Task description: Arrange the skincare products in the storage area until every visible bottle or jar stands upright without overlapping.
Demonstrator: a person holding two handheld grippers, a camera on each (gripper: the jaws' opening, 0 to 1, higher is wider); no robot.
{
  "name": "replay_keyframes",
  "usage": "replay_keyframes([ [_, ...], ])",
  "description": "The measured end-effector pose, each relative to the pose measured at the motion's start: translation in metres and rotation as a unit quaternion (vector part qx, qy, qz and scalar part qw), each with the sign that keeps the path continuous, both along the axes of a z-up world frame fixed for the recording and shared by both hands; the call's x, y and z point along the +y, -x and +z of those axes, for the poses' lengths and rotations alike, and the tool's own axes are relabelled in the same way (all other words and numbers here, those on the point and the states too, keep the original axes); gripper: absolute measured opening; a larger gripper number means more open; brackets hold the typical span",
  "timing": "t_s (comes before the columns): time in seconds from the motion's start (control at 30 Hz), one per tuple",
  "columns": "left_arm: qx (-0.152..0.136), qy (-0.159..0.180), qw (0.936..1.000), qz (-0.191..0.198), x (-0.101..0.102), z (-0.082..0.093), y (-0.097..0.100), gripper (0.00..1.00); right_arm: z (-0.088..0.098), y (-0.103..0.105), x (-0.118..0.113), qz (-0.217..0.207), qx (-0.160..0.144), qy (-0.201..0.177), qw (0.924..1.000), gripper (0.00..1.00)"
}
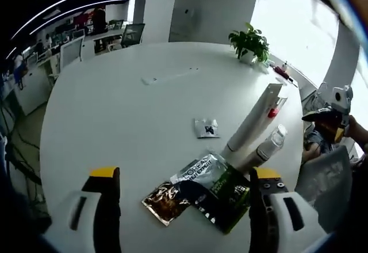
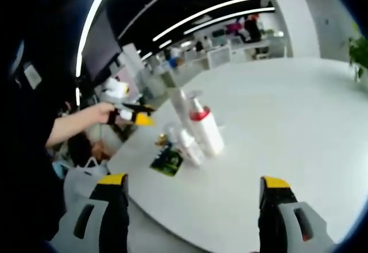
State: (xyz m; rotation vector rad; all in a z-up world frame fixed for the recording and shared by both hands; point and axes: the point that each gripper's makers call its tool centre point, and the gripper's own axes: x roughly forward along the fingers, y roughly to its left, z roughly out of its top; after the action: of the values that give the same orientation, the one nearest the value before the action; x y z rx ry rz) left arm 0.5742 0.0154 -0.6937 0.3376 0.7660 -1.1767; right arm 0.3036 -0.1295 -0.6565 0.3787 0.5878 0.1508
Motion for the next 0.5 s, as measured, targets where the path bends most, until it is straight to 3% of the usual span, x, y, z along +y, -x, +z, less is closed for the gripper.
replay_keyframes([
  [0.2, -0.029, -0.022, 0.9988, -0.033, -0.019, -0.015, -0.013, 0.89, -0.003, -0.005, -0.002, 0.002, 0.005, -0.002, 1.0000, 0.98],
  [0.5, -0.022, -0.037, 0.9981, -0.044, -0.047, -0.038, -0.025, 0.88, -0.014, -0.007, -0.009, -0.001, 0.016, -0.008, 0.9998, 0.97],
])
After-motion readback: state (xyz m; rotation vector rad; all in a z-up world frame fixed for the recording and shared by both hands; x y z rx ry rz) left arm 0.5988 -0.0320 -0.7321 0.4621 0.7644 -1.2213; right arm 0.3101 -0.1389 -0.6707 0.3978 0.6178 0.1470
